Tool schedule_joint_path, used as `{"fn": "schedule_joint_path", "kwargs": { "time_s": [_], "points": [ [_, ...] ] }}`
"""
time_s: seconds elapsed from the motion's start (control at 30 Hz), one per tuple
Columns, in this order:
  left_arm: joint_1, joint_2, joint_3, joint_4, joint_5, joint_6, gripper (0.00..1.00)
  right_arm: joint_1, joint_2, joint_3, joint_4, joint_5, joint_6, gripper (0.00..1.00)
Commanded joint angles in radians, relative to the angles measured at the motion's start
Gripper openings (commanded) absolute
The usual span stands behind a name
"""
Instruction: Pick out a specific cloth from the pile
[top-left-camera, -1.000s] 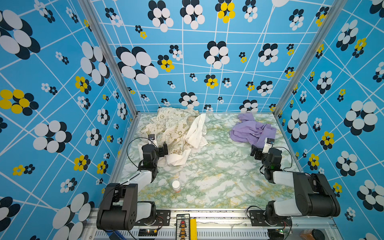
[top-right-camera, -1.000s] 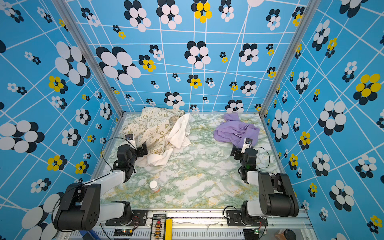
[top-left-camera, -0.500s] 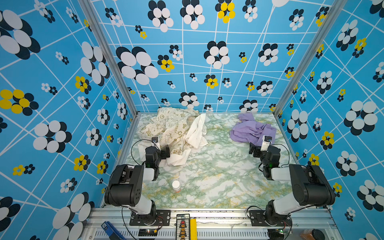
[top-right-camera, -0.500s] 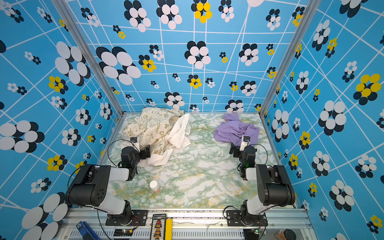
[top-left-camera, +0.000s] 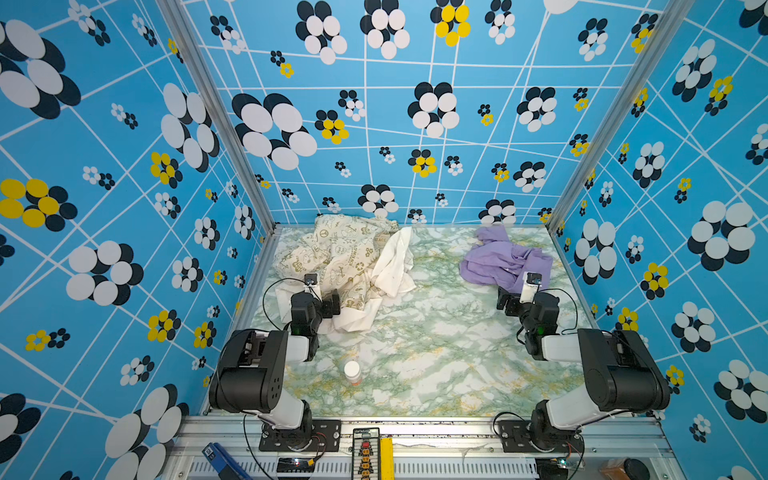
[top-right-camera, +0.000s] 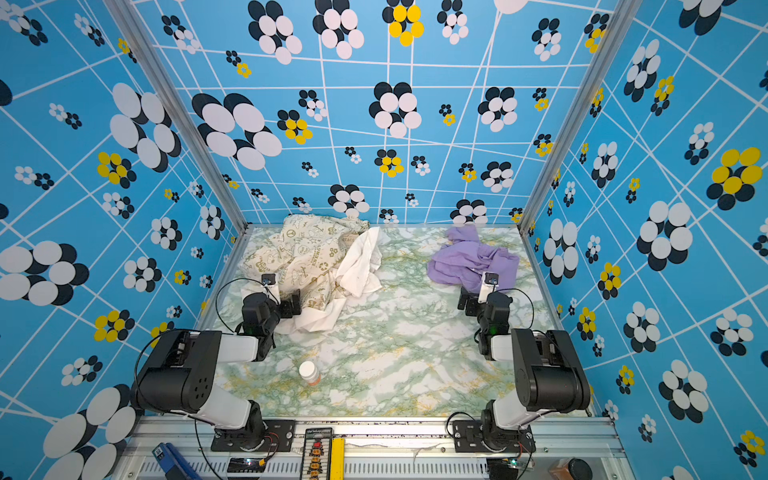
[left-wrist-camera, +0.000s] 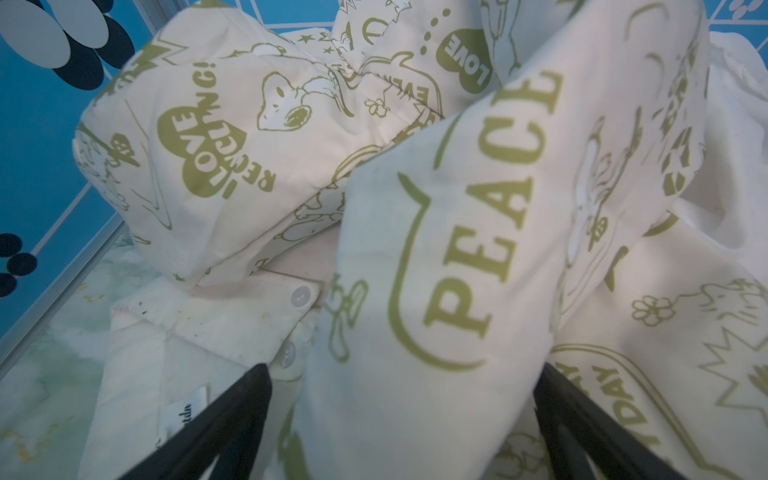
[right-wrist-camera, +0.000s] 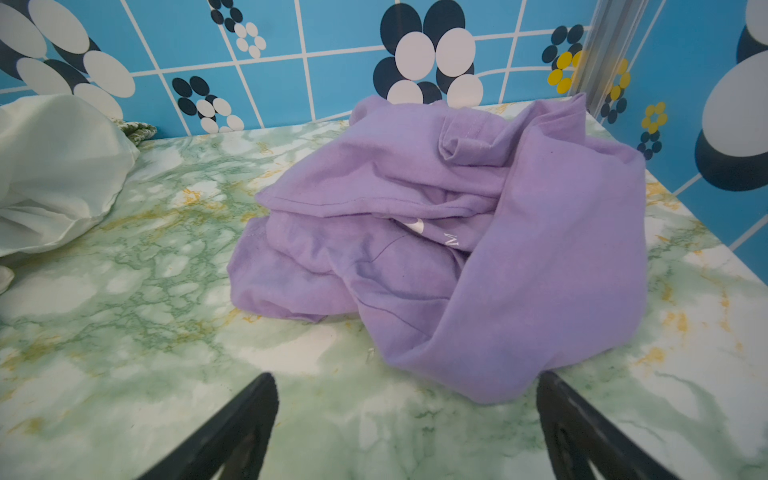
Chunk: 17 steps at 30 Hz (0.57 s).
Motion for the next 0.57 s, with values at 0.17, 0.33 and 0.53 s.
{"fn": "schedule_joint_path", "kwargs": {
  "time_s": [0.17,0.33,0.53],
  "points": [
    [-0.006,0.004,0.023,0.018,0.01,0.015,0.99,0.015,-0.007,0.023,-0.027,0.023,-0.021,0.99],
    [-0.007,0.004,0.024,0.018,0.009,0.015,0.99,0.019,-0.005,0.027,-0.033,0.029,-0.023,0.99],
    [-0.006,0.003,0.023,0.018,0.01,0.015,0.99,0.019,-0.006,0.027,-0.033,0.03,-0.024,0.99]
  ]
}}
